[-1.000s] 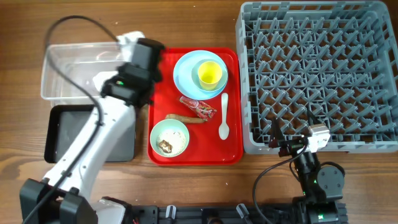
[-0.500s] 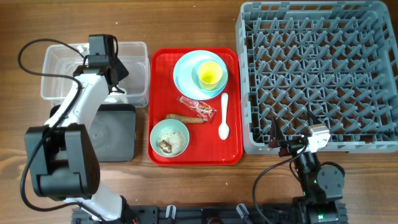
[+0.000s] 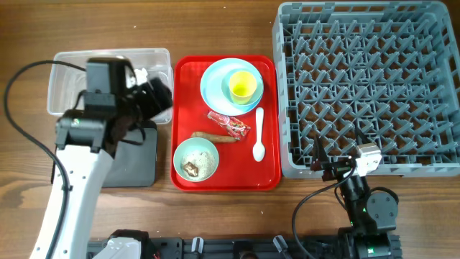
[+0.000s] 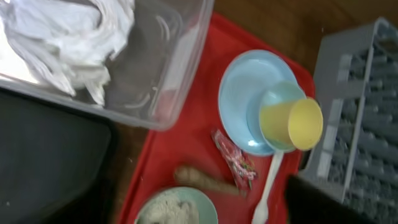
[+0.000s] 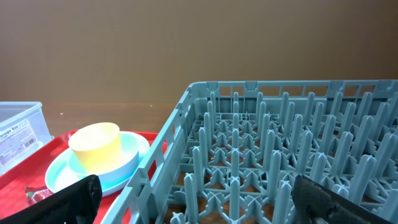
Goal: Sort waste into correct bins and load items into the dishwasher rack
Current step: 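Reach the left gripper to the red candy wrapper and grasp it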
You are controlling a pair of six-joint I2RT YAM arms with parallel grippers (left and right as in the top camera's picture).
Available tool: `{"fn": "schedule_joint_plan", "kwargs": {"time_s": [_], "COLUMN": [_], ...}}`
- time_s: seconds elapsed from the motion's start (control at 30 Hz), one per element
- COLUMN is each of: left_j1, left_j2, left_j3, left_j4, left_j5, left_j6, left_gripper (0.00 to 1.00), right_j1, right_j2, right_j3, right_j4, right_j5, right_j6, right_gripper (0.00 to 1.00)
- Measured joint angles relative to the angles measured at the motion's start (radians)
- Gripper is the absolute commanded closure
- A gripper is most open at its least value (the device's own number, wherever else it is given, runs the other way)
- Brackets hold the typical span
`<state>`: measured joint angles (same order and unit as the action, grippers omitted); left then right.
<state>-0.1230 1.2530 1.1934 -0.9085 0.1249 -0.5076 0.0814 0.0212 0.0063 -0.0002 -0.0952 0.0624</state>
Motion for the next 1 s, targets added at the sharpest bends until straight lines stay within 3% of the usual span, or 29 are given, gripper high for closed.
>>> {"fn": "schedule_joint_plan", "kwargs": {"time_s": [0.17,0.33,0.4,0.57,0.6,0.73,1.0], "left_j1": [-0.154,-0.336,-0.391,-0.470,-0.489,-0.549,-0.584], "left_j2": [0.004,0.070,0.090,0.108,0.122,0.201,0.378], "left_j3": [-0.003,-0.007,-0.009,-0.012,-0.012,-0.012,-0.012], "left_j4": [-0.035,0.023,0.049,0.142,0.143,0.145,0.146], "left_j5": [0.100,0.148,0.162,0.148,0.126,0.045,-0.141], "left_j6": [-0.006,-0.025,-0.024,-0.075,-0.108,-0.236,-0.471], "left_gripper": [0.96,0.70,0.87,0.87,0.84,0.54,0.49], "right_j1": [0.000,0.000,0.000,0.000,0.000,0.000,0.000], "right_j2": [0.000,0.000,0.000,0.000,0.000,0.000,0.000], "right_j3": [0.000,0.000,0.000,0.000,0.000,0.000,0.000], "right_j4": [0.000,0.000,0.000,0.000,0.000,0.000,0.000], "right_j5": [0.000,0.000,0.000,0.000,0.000,0.000,0.000], "right_j6": [0.000,0.000,0.000,0.000,0.000,0.000,0.000], "right_gripper": [0.00,0.00,0.00,0.00,0.00,0.00,0.00]}}
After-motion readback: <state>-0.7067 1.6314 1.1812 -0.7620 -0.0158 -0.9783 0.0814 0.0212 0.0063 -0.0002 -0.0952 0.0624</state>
